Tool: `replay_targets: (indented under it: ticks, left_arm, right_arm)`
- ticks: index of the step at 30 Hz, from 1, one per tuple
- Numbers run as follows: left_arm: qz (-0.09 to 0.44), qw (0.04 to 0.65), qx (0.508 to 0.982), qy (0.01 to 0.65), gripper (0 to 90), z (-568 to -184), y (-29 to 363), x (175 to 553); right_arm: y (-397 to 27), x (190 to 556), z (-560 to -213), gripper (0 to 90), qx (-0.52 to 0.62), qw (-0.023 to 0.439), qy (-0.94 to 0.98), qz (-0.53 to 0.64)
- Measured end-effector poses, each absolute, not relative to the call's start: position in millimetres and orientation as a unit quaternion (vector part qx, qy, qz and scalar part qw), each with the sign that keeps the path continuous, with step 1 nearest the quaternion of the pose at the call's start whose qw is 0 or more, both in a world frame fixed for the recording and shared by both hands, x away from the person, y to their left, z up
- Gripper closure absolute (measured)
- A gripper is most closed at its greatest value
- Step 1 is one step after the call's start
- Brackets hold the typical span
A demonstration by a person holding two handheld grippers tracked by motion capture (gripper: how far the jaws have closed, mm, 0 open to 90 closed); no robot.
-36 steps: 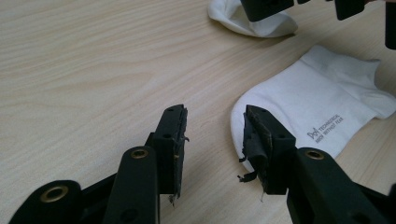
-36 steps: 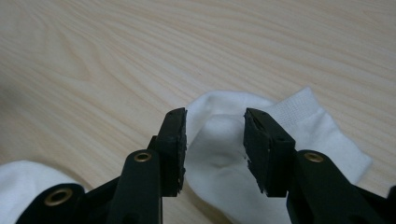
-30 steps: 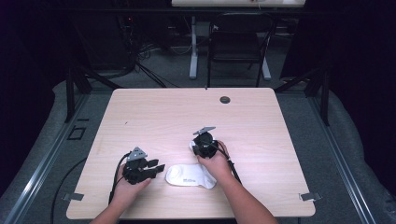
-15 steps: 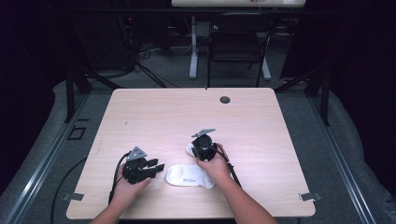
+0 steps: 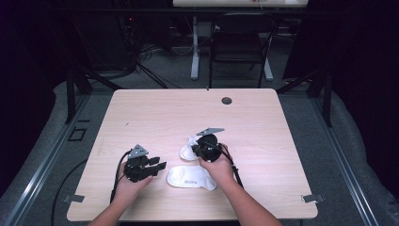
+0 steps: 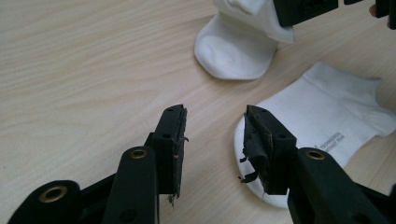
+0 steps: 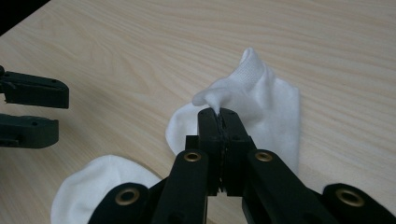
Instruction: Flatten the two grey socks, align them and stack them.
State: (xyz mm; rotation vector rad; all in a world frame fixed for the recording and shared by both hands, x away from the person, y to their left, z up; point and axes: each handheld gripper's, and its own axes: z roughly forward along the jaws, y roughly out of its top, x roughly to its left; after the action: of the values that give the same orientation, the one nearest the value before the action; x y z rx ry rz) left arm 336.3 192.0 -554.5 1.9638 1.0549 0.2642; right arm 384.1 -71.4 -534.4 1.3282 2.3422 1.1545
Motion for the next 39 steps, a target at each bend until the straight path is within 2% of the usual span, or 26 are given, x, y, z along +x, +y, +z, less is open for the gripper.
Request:
replay_targets:
  ticks: [13,25,33,39]
  left_arm:
    - [0.113,0.423,0.798,0.413,59.8,-555,156,365]
    - [0.112,0.424,0.793,0.424,60.0,-563,145,381]
    - [0.109,0.414,0.8,0.42,64.2,-570,141,386]
    - [0.111,0.4,0.81,0.415,71.9,-575,137,387]
  right_arm:
    - [-79,375,-523,89.4,0.455,0.089,0.779,0.422]
    - [-79,377,-526,89.4,0.456,0.087,0.78,0.421]
    - [-78,377,-526,89.4,0.456,0.087,0.778,0.423]
    - [-79,377,-527,89.3,0.457,0.088,0.778,0.423]
